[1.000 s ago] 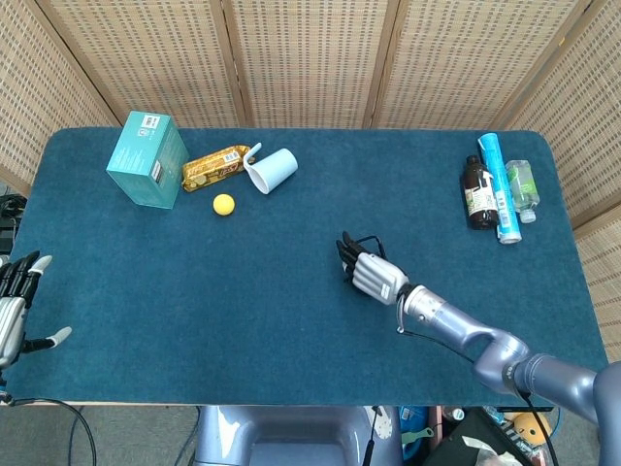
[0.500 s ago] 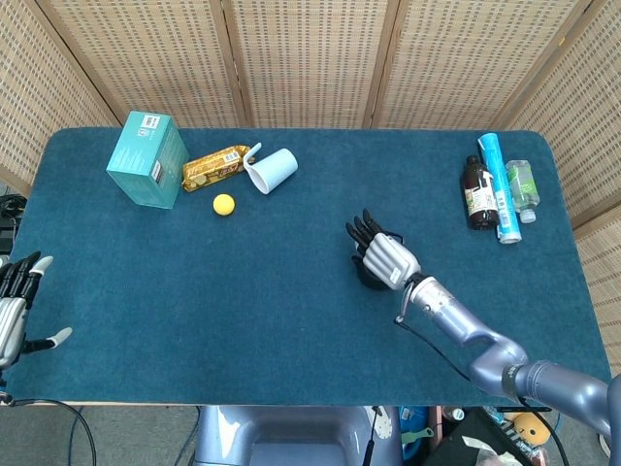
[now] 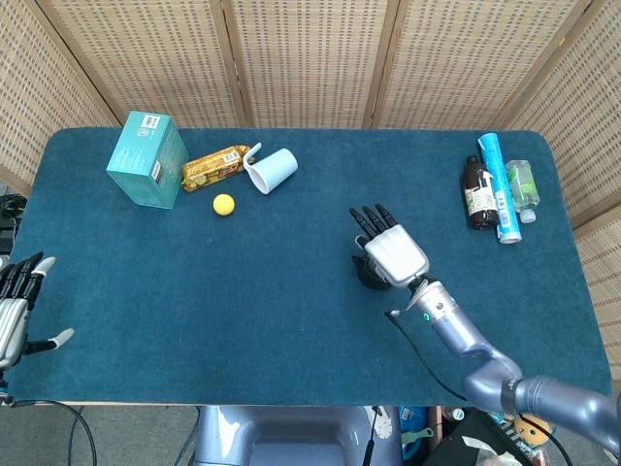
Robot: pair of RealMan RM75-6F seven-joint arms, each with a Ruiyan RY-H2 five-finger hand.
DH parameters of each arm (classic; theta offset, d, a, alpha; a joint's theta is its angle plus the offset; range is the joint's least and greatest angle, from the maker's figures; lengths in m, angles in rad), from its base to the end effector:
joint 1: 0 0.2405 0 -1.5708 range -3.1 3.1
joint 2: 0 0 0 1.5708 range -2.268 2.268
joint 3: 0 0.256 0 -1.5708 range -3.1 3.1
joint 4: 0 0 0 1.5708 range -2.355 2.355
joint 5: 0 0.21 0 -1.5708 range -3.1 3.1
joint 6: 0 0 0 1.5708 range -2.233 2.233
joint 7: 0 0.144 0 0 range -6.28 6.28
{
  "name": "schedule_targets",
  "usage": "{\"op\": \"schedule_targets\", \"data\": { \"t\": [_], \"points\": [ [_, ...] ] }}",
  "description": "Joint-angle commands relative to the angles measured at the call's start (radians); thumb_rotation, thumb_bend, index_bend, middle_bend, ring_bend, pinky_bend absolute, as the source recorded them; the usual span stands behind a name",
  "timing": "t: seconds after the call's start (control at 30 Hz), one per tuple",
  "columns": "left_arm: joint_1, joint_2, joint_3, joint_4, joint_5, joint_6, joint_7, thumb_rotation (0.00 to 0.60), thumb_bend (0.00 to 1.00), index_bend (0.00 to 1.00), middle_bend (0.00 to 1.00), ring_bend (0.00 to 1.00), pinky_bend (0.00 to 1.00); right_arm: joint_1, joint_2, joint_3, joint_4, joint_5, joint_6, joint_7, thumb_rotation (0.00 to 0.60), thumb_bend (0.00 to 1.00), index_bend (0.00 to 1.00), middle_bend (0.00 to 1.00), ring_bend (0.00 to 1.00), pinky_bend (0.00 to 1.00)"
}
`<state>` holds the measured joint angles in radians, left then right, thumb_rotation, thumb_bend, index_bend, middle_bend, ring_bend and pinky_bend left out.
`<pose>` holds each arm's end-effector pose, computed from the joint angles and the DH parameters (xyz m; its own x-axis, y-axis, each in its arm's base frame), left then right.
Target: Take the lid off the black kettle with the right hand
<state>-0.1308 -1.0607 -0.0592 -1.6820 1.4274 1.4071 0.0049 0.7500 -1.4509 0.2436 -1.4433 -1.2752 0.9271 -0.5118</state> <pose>-0.3056 0.1958 0.1659 0.3804 0.0547 0.9232 0.9241 0.0152 -0.3817 -0.1393 -0.3714 0.0268 0.6795 -0.0054 0.7337 -0.6481 -0.4732 0.5967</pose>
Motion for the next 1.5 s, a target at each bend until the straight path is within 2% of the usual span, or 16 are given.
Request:
{"op": "schedule_targets", "data": {
  "t": [0.03, 0.3, 0.53, 1.0, 1.27, 1.5],
  "points": [
    [0.001, 0.001, 0.0, -0.001, 0.001, 0.001, -0.002, 0.6, 0.08, 0.0, 0.0, 0.0, 0.0, -0.013, -0.04, 0.037, -0.044, 0.134, 0.025, -0.039, 0.6, 0.46, 0.45, 0.0, 0.0, 0.13],
    [0.001, 0.005, 0.0, 0.0, -0.001, -0.001, -0.012, 0.6, 0.08, 0.0, 0.0, 0.0, 0.0, 0.026, -0.166, 0.097, -0.047, 0.46, 0.124, -0.207, 0.6, 0.47, 0.46, 0.0, 0.0, 0.13],
    [0.002, 0.012, -0.001, 0.0, -0.003, 0.0, -0.028, 0.6, 0.08, 0.0, 0.0, 0.0, 0.0, 0.062, -0.233, 0.126, -0.049, 0.641, 0.231, -0.321, 0.6, 0.48, 0.48, 0.0, 0.0, 0.13],
    [0.006, 0.015, 0.001, 0.001, 0.009, 0.01, -0.041, 0.6, 0.08, 0.0, 0.0, 0.0, 0.0, 0.096, -0.278, 0.183, -0.062, 0.839, 0.328, -0.364, 0.6, 0.52, 0.51, 0.0, 0.0, 0.13],
    [0.006, 0.016, 0.001, 0.001, 0.01, 0.012, -0.045, 0.6, 0.08, 0.0, 0.0, 0.0, 0.0, 0.111, -0.291, 0.205, -0.046, 0.906, 0.342, -0.37, 0.6, 0.54, 0.51, 0.0, 0.0, 0.13],
    [0.006, 0.016, 0.002, 0.001, 0.011, 0.01, -0.043, 0.6, 0.08, 0.0, 0.0, 0.0, 0.0, 0.118, -0.303, 0.195, -0.035, 0.924, 0.342, -0.368, 0.6, 0.54, 0.51, 0.0, 0.0, 0.13]
  ]
}}
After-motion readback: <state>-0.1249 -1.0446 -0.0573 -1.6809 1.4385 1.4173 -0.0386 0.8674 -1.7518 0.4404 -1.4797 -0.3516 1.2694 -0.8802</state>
